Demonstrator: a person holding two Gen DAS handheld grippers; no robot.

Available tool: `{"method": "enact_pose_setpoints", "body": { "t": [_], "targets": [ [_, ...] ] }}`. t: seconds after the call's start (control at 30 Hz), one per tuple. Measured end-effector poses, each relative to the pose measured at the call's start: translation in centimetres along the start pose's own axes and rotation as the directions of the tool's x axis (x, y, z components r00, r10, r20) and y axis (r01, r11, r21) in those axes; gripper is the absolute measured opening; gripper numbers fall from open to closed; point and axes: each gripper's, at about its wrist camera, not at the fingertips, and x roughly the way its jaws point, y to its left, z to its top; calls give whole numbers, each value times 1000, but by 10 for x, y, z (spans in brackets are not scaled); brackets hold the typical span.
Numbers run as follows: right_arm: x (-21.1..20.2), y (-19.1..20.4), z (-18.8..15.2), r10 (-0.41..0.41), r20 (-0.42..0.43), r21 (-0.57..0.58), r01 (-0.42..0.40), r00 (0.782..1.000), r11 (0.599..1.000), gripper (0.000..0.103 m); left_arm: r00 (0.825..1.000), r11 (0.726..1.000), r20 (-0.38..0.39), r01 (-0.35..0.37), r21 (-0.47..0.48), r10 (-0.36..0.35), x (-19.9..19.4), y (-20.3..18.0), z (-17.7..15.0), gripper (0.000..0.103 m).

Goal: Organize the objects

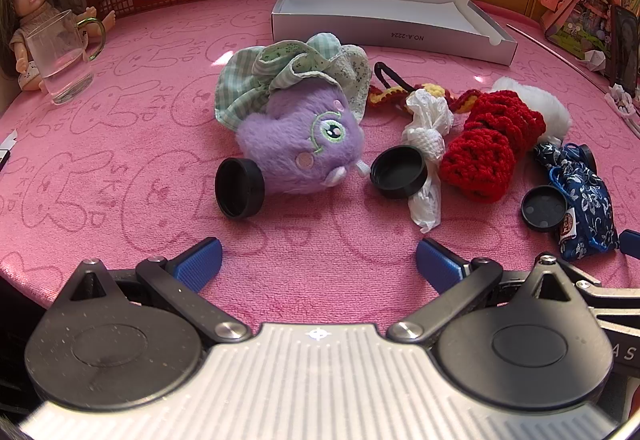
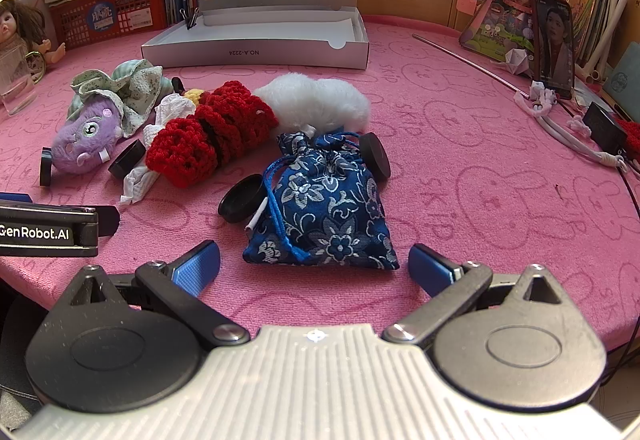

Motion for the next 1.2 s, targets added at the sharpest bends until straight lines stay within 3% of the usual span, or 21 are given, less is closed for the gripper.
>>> {"method": "enact_pose_setpoints", "body": {
  "t": [0.43, 1.2],
  "targets": [
    [1, 3, 1, -8, 2, 1, 8, 1000, 1000, 103, 1000, 1000, -30, -6, -6, 6, -2, -2, -2, 103],
    [-1, 1, -2, -10, 13, 12, 10, 1000, 1000, 103, 1000, 1000, -14, -7, -5, 7, -2, 1, -1, 103]
  ]
}}
